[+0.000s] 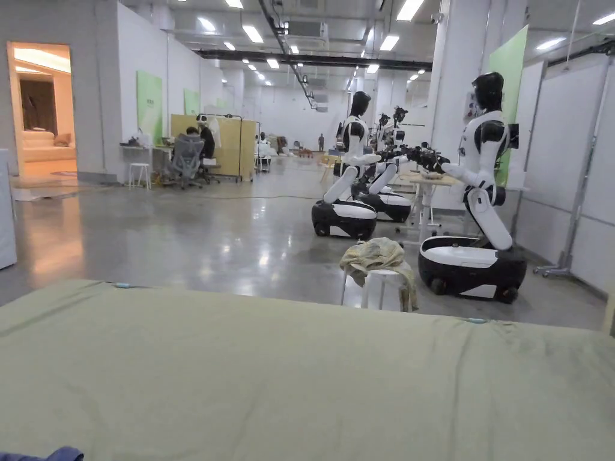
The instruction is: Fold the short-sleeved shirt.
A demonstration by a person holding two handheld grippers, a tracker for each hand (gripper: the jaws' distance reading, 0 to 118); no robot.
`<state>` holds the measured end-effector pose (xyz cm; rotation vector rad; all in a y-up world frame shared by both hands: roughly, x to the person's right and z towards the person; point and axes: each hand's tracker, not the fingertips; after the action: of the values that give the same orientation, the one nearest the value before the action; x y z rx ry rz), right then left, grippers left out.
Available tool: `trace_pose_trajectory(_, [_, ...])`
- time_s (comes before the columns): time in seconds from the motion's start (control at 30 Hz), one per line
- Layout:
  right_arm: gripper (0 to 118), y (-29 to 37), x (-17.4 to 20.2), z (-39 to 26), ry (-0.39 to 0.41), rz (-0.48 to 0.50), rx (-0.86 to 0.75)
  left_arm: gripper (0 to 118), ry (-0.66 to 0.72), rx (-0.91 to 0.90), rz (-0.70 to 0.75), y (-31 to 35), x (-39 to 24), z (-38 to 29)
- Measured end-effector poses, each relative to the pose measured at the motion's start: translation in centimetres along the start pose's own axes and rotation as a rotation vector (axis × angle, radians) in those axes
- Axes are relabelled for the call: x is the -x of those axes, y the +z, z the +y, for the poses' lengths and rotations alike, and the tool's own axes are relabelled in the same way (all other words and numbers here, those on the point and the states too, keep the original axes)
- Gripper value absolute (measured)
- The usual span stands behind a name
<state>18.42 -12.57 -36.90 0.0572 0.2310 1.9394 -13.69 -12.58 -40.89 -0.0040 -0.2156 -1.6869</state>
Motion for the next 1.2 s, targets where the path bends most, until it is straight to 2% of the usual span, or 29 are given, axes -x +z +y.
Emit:
trace_pose_trajectory(0.03, [0, -0.2, -0.3, -0.4, -0.034, -0.020, 0.026, 3, 0.062, -0.001, 0.066, 0.1, 0.4, 0.1])
trace_pose_trajectory(0.07, [0, -0.6, -0.8, -0.5, -0.114, -0.051, 0.068, 2, 0.157, 0.010, 0.078, 0.1, 1.2, -0.1])
trace_pose_trajectory(0.1, [0, -1.1, -1.7, -0.7, -0.244, -0.060, 0.107, 3, 0.337, 0.012, 0.104, 0.1, 2.8, -0.2])
trace_pose_trajectory(0.17, [0, -2.1, -3.8, -1.4, -0.597, -0.105, 0.198, 3, 0.802, -0.005, 0.106, 0.4, 6.5, -1.4])
trace_pose_trajectory(0.2, [0, -2.4, -4.6, -1.9, -0.751, -0.112, 0.231, 3, 0.986, -0.021, 0.108, 0.5, 8.0, -2.4])
trace_pose_trajectory(0.27, [0, -2.5, -5.6, -2.9, -1.109, -0.149, 0.272, 3, 1.345, -0.095, 0.098, 0.9, 9.5, -4.7])
trace_pose_trajectory(0.33, [0, -2.4, -5.6, -3.7, -1.409, -0.152, 0.276, 3, 1.560, -0.168, 0.072, 1.2, 9.5, -6.0])
trace_pose_trajectory(0.4, [0, -2.4, -5.0, -4.2, -1.647, -0.122, 0.269, 3, 1.670, -0.159, 0.078, 1.1, 9.0, -6.6])
trace_pose_trajectory(0.47, [0, -2.5, -4.6, -4.2, -1.775, -0.120, 0.258, 3, 1.738, -0.165, 0.048, 0.8, 8.7, -6.5])
trace_pose_trajectory(0.53, [0, -2.5, -4.4, -4.6, -1.857, -0.118, 0.248, 3, 1.750, -0.160, 0.044, 0.5, 8.4, -6.5])
trace_pose_trajectory(0.6, [0, -2.4, -5.1, -3.8, -1.898, -0.123, 0.233, 3, 1.743, -0.153, 0.049, 0.5, 8.4, -6.1])
trace_pose_trajectory(0.73, [0, -2.1, -5.5, -3.5, -1.888, -0.123, 0.233, 3, 1.648, -0.121, 0.057, 0.6, 8.3, -5.1])
trace_pose_trajectory(0.9, [0, -1.8, -6.1, -3.2, -1.923, -0.131, 0.225, 3, 1.584, -0.117, 0.055, 0.7, 7.9, -4.0])
trace_pose_trajectory(1.07, [0, -1.7, -6.7, -2.5, -1.889, -0.135, 0.214, 3, 1.569, -0.117, 0.047, 0.6, 7.9, -3.8])
trace_pose_trajectory(1.2, [0, -2.4, -7.0, -2.1, -1.884, -0.129, 0.187, 3, 1.612, -0.125, 0.041, 1.0, 8.1, -4.6])
